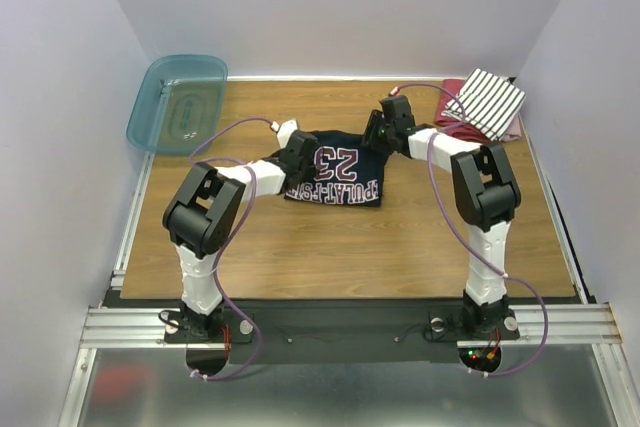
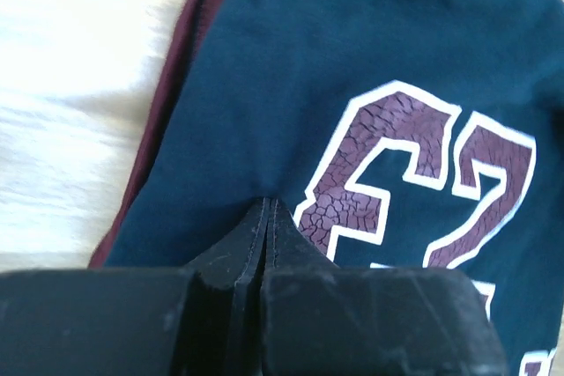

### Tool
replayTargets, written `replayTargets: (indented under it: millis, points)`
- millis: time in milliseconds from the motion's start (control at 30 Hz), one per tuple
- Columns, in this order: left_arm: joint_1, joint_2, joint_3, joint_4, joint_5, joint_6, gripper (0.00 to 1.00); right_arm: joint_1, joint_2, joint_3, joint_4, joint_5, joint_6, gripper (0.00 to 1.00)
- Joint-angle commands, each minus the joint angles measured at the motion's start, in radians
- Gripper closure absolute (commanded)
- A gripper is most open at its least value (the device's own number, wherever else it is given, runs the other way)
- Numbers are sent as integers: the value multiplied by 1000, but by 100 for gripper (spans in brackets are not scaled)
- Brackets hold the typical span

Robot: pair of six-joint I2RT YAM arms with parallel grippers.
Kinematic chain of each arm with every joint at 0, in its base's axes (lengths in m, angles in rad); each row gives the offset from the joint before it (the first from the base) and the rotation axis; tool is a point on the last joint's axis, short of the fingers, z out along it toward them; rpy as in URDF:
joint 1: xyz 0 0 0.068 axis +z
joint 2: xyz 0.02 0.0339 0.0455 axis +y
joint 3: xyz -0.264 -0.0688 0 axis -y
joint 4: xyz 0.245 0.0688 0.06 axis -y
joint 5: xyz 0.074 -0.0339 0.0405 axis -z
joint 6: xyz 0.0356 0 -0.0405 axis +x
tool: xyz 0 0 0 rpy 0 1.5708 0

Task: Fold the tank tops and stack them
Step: Fold the tank top, then neatly place the folded tank top to the corner

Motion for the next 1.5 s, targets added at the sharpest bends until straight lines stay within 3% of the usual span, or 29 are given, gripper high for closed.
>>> replayTargets:
  millis: [0,267,367,533,667,833,1167,1367,1467]
  points:
    - [-84,-41,-82,-47,6,-77,100,-8,82,102,-69,0,-56,48]
    - [-279,-105,-131,118,101,-285,100,17,237,355,-84,-266,-158,45]
    - [-284,-90,-41,94,112,-246,97,26,219,396,-105,-242,-195,37]
    - [-259,-99,54,22,63,-158,91,20,49,357,-125,-89,-214,21]
    - [-230,-134,59,-14,40,-126,95,5,-100,276,-141,-26,-179,19]
    - [-200,-310,-48,-92,-52,-167,100,55,-191,159,-150,-136,-137,20]
    - [-12,-430,-258,-101,24,-183,100,304,-137,142,-171,-26,-88,27]
    - [38,-438,-271,20,153,-132,100,341,-113,118,-193,158,-33,33]
    - [32,-392,-182,46,246,-77,100,312,-166,87,-193,266,-16,45]
